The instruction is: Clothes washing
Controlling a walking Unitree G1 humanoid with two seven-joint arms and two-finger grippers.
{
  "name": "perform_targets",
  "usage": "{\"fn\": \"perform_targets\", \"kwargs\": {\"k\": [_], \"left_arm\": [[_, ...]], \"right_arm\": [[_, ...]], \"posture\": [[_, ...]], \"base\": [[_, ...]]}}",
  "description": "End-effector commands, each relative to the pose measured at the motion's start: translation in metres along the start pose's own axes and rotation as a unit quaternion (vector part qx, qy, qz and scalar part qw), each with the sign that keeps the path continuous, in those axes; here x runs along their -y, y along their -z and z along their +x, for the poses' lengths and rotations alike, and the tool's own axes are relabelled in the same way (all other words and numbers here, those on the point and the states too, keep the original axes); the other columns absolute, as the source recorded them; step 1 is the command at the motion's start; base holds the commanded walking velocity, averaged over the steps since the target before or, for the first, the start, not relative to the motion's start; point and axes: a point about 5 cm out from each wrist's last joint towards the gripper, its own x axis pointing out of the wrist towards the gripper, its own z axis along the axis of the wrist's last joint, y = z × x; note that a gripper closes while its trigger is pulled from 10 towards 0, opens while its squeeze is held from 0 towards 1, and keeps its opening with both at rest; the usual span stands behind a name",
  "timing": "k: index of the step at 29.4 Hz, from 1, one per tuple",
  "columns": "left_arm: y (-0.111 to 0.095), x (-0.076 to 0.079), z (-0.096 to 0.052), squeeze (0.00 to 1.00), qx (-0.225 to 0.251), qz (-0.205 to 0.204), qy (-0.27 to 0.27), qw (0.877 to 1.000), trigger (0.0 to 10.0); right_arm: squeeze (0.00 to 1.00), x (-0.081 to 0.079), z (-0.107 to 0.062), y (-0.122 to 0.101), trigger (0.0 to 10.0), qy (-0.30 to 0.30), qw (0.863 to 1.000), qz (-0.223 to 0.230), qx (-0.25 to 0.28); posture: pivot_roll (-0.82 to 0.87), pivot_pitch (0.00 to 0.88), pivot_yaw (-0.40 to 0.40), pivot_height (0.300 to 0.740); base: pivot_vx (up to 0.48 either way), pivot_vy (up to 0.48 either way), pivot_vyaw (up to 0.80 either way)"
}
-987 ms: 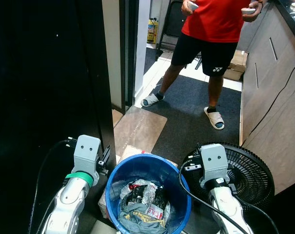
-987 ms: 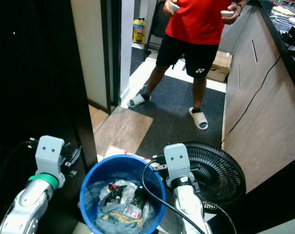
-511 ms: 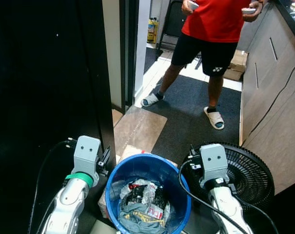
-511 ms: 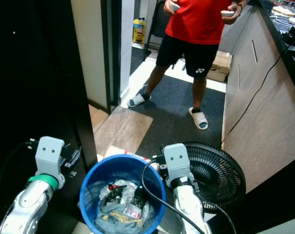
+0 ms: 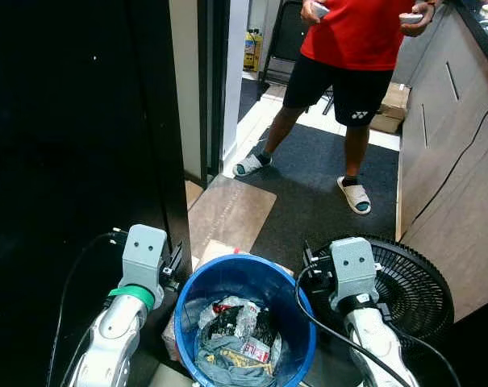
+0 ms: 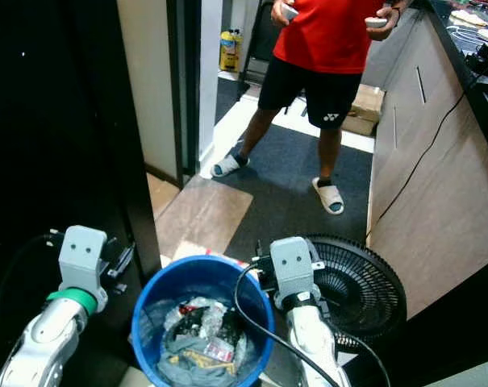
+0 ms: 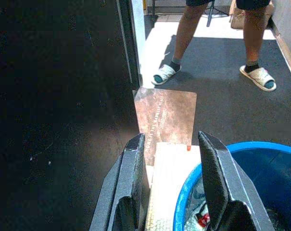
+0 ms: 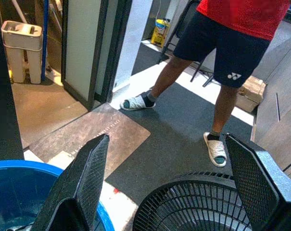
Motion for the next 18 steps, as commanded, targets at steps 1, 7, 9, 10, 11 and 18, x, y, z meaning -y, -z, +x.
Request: {"fn": "perform_targets", "kwargs": {"k": [1, 7, 9, 10, 11, 18], "left_arm": [[0.0053, 0.0034, -0.0001, 0.0, -0.01, 0.0, 0.007, 1.0, 10.0], [0.0078, 0.0046, 0.0003, 0.0, -0.022, -0.01, 0.005, 1.0, 10.0], [0.0082, 0.005, 0.0003, 0.0, -0.023, -0.012, 0.005, 1.0, 10.0], [0.0083, 0.0055, 0.0003, 0.0, -0.024, -0.013, 0.006, 1.0, 10.0], [0.0079, 0.0054, 0.0004, 0.0, -0.023, -0.012, 0.006, 1.0, 10.0], [0.0069, 0.005, 0.0009, 0.0, -0.02, -0.009, 0.006, 1.0, 10.0]], "right_arm": [[0.0, -0.0009, -0.0012, 0.0061, 10.0, -0.002, 1.0, -0.005, -0.016], [0.0, -0.0073, -0.0007, 0.0068, 10.0, -0.01, 1.0, -0.002, -0.017], [0.0, -0.0083, -0.0006, 0.0068, 10.0, -0.011, 1.0, -0.002, -0.017], [0.0, -0.009, -0.0004, 0.0067, 10.0, -0.012, 1.0, -0.001, -0.017], [0.0, -0.0094, -0.0001, 0.006, 3.3, -0.011, 1.0, 0.0, -0.015], [0.0, -0.0084, 0.001, 0.0049, 0.0, -0.008, 1.0, 0.001, -0.012]], "posture": [[0.08, 0.014, -0.011, 0.74], [0.08, 0.014, -0.011, 0.74], [0.08, 0.014, -0.011, 0.74], [0.08, 0.014, -0.011, 0.74], [0.08, 0.016, -0.009, 0.74], [0.09, 0.016, -0.009, 0.74]], "base": [[0.0, 0.0, 0.0], [0.0, 0.0, 0.0], [0.0, 0.0, 0.0], [0.0, 0.0, 0.0], [0.0, 0.0, 0.0], [0.0, 0.0, 0.0]]}}
